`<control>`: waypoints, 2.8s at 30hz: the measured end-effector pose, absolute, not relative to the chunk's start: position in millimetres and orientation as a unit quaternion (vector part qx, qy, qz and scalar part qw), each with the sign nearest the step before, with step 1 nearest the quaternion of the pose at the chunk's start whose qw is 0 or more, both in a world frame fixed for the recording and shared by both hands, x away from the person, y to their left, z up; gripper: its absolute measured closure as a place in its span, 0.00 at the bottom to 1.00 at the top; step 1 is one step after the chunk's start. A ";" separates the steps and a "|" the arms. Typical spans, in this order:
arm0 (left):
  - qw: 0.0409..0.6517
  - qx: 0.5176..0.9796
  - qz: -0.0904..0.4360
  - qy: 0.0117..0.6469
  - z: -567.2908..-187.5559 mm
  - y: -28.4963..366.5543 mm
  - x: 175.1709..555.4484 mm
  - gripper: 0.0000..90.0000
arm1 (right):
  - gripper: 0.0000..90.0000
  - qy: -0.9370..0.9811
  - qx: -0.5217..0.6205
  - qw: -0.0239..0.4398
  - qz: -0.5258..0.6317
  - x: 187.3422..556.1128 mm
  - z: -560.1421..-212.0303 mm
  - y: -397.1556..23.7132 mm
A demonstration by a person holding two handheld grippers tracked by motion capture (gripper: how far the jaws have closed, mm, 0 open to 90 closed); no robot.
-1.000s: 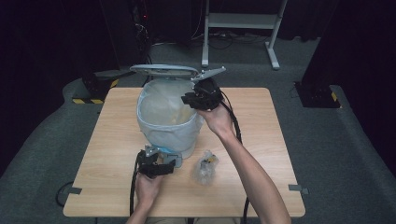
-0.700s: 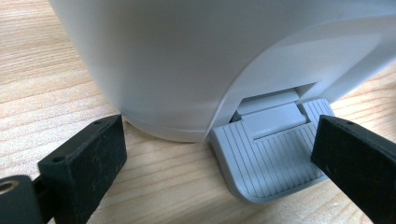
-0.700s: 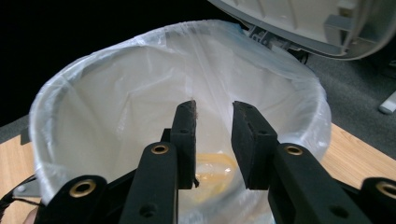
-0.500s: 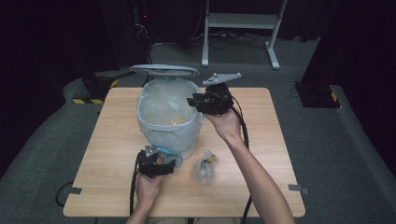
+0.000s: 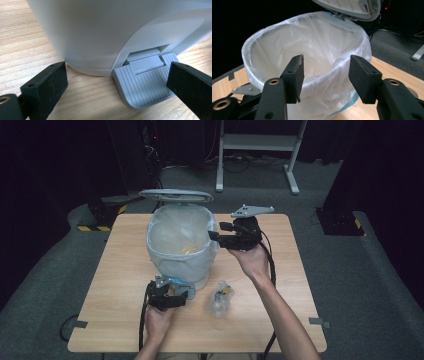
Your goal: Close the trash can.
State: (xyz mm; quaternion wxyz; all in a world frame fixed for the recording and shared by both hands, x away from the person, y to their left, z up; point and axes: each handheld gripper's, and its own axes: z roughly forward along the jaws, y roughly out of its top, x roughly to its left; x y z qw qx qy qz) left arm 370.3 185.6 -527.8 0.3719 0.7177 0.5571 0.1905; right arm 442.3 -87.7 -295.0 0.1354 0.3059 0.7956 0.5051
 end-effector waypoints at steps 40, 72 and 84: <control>0.369 0.719 0.192 0.556 -527.7 185.5 370.4 0.04 | 0.45 0.769 0.322 0.131 0.536 382.2 -346.8 -129.5; 0.371 0.719 0.191 0.555 -527.9 185.8 370.6 0.04 | 0.41 0.775 0.346 0.125 0.514 350.2 -404.6 -135.0; 0.371 0.720 0.191 0.555 -527.7 186.3 370.5 0.04 | 0.36 0.777 0.365 0.118 0.500 350.4 -433.2 -129.7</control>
